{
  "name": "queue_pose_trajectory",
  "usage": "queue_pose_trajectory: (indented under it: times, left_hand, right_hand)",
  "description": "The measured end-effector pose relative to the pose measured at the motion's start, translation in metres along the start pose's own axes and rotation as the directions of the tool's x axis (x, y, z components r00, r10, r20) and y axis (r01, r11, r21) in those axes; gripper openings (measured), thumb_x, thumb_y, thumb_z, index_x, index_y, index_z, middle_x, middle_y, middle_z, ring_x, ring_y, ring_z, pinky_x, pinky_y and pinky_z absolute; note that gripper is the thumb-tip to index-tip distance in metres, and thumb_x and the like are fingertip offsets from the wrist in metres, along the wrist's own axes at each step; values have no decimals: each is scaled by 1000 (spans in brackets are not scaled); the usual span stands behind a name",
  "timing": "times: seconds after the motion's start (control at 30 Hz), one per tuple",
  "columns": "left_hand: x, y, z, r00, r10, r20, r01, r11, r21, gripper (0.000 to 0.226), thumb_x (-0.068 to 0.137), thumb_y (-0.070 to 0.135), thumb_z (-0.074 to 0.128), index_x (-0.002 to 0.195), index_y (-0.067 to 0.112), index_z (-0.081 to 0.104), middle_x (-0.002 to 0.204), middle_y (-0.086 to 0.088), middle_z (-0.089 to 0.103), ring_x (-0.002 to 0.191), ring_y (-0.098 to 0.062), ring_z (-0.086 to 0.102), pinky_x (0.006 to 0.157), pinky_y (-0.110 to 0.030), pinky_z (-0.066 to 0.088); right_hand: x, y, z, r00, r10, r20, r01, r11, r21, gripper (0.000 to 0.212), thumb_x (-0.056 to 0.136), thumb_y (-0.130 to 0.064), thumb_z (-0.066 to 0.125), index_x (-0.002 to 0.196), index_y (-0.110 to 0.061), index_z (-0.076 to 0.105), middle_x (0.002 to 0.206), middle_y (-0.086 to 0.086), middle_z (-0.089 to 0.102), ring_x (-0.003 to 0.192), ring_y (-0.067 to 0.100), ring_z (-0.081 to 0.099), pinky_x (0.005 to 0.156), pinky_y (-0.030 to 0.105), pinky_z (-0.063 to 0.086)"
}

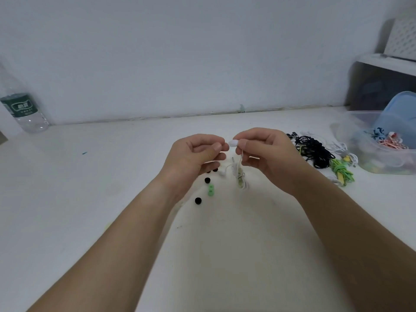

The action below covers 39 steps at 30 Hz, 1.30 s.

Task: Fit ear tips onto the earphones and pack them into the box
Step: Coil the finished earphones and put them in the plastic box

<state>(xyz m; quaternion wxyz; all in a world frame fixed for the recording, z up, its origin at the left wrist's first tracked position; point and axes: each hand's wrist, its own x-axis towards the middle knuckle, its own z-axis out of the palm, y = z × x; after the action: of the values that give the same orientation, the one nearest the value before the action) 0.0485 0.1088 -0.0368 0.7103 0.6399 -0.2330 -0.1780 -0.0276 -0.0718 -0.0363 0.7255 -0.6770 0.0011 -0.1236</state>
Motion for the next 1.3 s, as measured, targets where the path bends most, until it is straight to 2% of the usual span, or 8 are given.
queue_pose_trajectory:
  times: [0.17, 0.37, 0.6, 0.7, 0.8, 0.97, 1.13, 1.3]
  left_hand:
    - [1, -1, 0, 963, 261, 60, -233, 709, 665, 31, 92, 8, 60, 104, 35, 71, 103, 24, 72, 97, 2, 59, 75, -8, 39]
    - [-6, -4, 23, 977, 59, 207, -200, 608, 769, 44, 69, 44, 63, 113, 45, 55, 102, 33, 64, 108, -1, 55, 106, -44, 39]
    - [-2, -10, 19, 984, 79, 158, -170, 663, 729, 29, 90, 16, 67, 94, 42, 55, 80, 19, 74, 83, 1, 63, 71, -16, 44]
    - [-2, -4, 13, 993, 117, 20, -103, 766, 635, 20, 89, 13, 69, 98, 29, 63, 82, 4, 75, 73, -7, 70, 60, -21, 48]
    - [-2, -3, 8, 986, 147, -73, -89, 853, 515, 17, 85, 12, 77, 94, 19, 64, 79, -1, 75, 64, -9, 70, 65, -34, 55]
    - [-2, -3, 8, 989, 122, -87, -76, 907, 413, 9, 80, 10, 81, 83, 16, 75, 89, -9, 77, 72, -11, 66, 73, -22, 54]
    - [-5, 0, 9, 996, 65, -59, -41, 939, 342, 14, 87, 7, 74, 95, 17, 80, 94, 7, 79, 92, -9, 73, 83, -18, 55]
    - [-5, 0, 10, 988, 118, -101, -74, 929, 363, 17, 81, 7, 81, 92, 20, 76, 91, 9, 76, 80, -11, 75, 71, -14, 54]
  right_hand:
    - [-1, -9, -1, 999, 24, -34, -18, 984, 175, 11, 82, -12, 73, 93, -9, 73, 74, 1, 61, 64, 13, 51, 64, 26, 47]
    - [-2, -14, -1, 1000, 2, -12, 2, 947, 321, 14, 82, -14, 71, 95, -10, 71, 77, 2, 58, 66, 15, 50, 61, 27, 46]
    - [-1, -15, -3, 999, 0, -50, 22, 900, 436, 9, 88, -14, 62, 94, -10, 68, 79, 2, 56, 64, 14, 48, 60, 26, 46]
    - [2, -15, -6, 987, 51, -154, 20, 903, 429, 12, 79, -15, 68, 90, -11, 67, 76, 1, 55, 62, 15, 47, 60, 26, 43]
    - [5, -11, -8, 968, 88, -235, 0, 936, 353, 7, 83, -11, 69, 90, -11, 69, 73, 0, 55, 60, 15, 47, 59, 26, 42]
    - [3, -9, -8, 960, 56, -276, -62, 998, -14, 6, 86, -4, 68, 88, -9, 71, 66, -1, 57, 57, 14, 46, 56, 26, 42]
    - [2, -3, -3, 961, -31, -276, -111, 868, -483, 12, 79, -8, 65, 71, -15, 71, 56, -2, 53, 49, 9, 41, 52, 22, 35]
    - [-1, 0, 0, 976, -28, -216, -123, 746, -654, 11, 79, -15, 64, 71, -17, 70, 62, -12, 60, 52, 4, 47, 60, 24, 39]
